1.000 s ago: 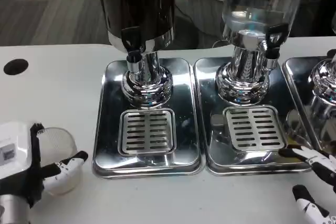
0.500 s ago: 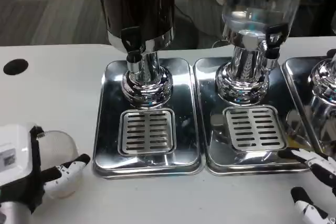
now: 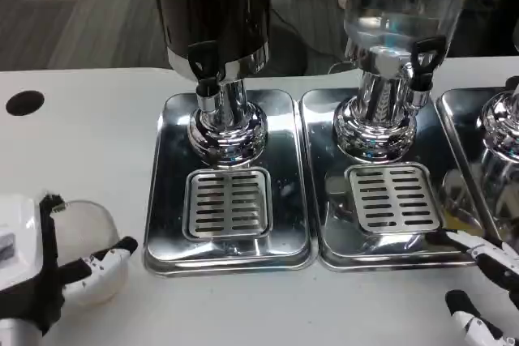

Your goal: Grasp the cup under the faucet to collect the drink, then remove the cup.

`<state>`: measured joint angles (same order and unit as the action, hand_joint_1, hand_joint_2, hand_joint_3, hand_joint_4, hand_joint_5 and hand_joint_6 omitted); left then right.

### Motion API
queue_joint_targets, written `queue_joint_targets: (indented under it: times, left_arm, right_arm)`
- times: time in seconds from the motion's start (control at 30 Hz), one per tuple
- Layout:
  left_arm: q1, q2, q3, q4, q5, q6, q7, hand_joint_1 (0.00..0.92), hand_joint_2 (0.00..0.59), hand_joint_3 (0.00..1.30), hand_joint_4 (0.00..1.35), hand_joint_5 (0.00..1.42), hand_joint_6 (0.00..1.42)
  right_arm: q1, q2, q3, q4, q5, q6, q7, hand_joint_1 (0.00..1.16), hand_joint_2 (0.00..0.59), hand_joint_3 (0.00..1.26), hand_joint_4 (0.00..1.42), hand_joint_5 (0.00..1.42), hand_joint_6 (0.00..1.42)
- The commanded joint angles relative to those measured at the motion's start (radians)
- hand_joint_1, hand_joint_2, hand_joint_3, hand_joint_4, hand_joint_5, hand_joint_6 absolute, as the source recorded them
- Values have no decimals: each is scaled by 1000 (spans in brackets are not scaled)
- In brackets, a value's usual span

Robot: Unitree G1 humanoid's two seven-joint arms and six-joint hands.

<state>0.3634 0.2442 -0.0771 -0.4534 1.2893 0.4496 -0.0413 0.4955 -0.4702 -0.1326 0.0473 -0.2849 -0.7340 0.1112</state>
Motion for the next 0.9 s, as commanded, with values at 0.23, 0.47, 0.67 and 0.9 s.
queue_joint_targets:
  times: [0.23, 0.47, 0.67, 0.9]
  left_arm:
    - [-45, -8, 27, -87, -4, -20, -15, 347, 124, 502, 580, 811, 924]
    - [-161, -23, -5, -49, 28, -14, -79, 347, 124, 504, 584, 819, 933]
    - [-236, -45, -51, 1, 56, -3, -101, 351, 128, 505, 587, 821, 936]
    - [-307, -76, -102, 65, 83, 15, -110, 353, 129, 505, 588, 822, 939]
  right_arm:
    - [-7, -2, 4, 9, 4, -12, -2, 410, 453, 200, 132, 95, 0]
    - [-4, -3, 4, 16, 10, -20, -1, 412, 450, 200, 132, 96, 0]
    - [3, -8, -4, 28, 20, -35, -2, 418, 446, 200, 132, 96, 0]
    - [5, -19, -16, 41, 35, -47, 3, 414, 451, 200, 132, 97, 0]
